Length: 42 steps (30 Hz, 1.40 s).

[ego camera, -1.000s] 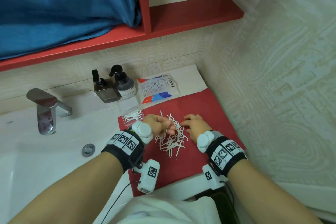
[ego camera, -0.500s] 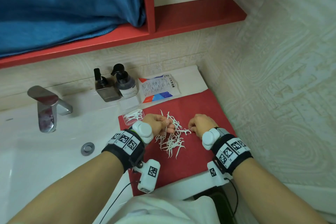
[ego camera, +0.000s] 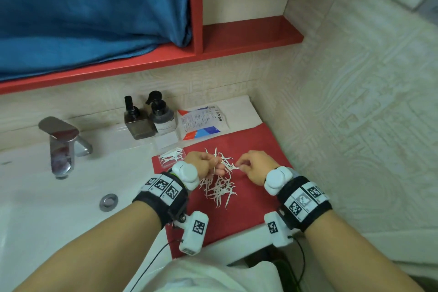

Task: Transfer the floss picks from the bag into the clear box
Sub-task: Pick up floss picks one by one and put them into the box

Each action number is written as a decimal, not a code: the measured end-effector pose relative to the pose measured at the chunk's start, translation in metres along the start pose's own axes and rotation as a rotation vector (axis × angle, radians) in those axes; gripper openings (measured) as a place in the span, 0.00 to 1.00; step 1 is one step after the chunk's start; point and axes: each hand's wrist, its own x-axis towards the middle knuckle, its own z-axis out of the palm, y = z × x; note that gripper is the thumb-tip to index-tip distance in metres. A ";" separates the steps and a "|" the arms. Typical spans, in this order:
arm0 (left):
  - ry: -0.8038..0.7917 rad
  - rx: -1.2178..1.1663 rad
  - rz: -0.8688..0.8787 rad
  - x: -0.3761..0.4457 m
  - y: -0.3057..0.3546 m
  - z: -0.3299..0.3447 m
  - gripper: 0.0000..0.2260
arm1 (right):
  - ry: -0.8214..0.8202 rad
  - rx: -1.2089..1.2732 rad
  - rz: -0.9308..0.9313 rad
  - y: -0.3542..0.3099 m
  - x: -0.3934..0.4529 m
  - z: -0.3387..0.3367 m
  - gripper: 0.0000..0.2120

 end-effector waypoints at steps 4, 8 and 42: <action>0.029 0.011 -0.013 -0.002 -0.002 0.004 0.05 | 0.035 0.103 -0.028 0.001 -0.005 0.000 0.08; 0.097 -0.002 -0.020 -0.001 -0.004 0.006 0.06 | 0.095 0.221 -0.062 0.003 -0.008 0.001 0.07; -0.013 -0.130 0.128 -0.010 0.006 0.005 0.04 | 0.137 0.453 -0.079 -0.016 -0.005 0.006 0.13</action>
